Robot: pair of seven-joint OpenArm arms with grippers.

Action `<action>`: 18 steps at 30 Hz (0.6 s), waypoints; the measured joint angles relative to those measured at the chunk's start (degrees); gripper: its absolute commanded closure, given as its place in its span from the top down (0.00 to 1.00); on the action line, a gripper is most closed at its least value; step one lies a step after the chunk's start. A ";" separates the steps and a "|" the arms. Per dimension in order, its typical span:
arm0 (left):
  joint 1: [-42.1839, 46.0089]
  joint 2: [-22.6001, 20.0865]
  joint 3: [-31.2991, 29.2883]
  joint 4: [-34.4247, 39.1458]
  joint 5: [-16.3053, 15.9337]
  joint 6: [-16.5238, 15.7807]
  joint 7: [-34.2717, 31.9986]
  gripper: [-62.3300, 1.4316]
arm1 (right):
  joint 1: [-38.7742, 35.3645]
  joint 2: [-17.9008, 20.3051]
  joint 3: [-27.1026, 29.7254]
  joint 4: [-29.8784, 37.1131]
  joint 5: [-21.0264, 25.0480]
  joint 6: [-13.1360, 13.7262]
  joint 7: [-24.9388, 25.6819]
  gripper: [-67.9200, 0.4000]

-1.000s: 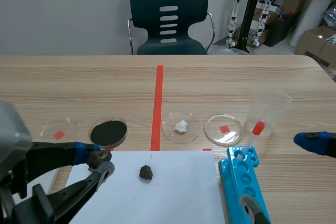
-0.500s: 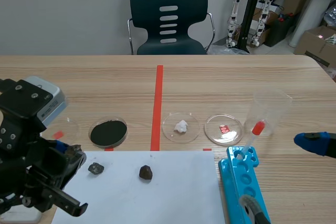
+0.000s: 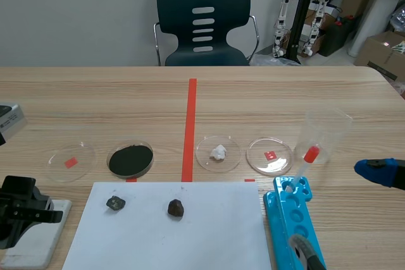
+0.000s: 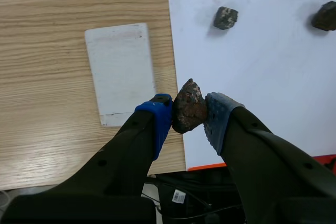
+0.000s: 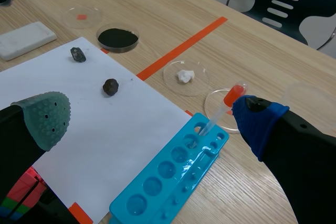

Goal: Rub the mineral on the streak plate

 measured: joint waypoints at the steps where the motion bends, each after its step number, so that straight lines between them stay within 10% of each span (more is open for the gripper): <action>1: -1.03 -0.04 0.00 -1.14 -0.26 0.02 0.76 0.16 | -0.02 0.00 0.00 0.00 -0.02 0.02 -0.04 0.96; 18: -26.69 -3.52 7.82 -28.96 -4.26 -3.65 6.54 0.16 | 0.00 0.00 0.00 0.00 0.00 0.00 0.00 0.96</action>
